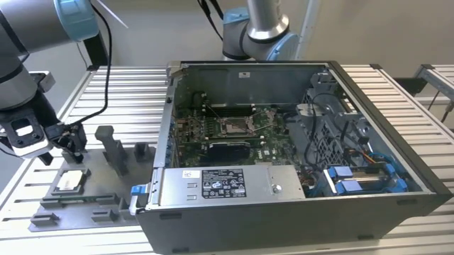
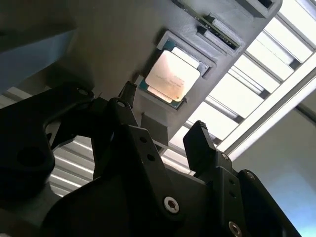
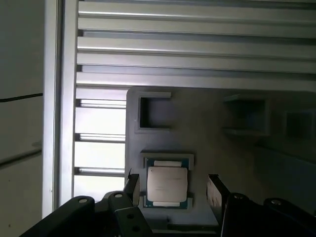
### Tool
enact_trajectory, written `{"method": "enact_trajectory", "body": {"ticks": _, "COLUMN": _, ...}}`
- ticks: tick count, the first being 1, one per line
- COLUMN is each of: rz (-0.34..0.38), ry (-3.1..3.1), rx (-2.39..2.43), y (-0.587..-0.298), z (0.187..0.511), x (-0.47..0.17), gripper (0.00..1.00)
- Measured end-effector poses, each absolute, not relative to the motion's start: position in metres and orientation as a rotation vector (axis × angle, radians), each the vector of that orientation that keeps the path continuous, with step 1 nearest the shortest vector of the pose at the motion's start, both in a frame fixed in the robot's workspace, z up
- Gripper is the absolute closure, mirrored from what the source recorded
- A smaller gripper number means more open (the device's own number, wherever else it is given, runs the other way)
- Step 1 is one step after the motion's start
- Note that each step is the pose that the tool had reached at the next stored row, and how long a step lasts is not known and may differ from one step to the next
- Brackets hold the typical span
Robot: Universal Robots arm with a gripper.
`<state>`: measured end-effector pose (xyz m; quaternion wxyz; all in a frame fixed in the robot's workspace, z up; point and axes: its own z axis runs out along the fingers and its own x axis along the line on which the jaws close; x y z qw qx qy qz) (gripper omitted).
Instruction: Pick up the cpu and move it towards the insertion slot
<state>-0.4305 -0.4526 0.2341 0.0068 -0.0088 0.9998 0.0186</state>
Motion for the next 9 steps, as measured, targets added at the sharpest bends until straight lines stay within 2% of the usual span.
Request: {"method": "enact_trajectory", "body": {"ticks": 9, "rz": 0.058, "ry": 3.127, "rx": -0.028, "y": -0.461, "z": 0.219, "x": -0.433, "gripper": 0.0}}
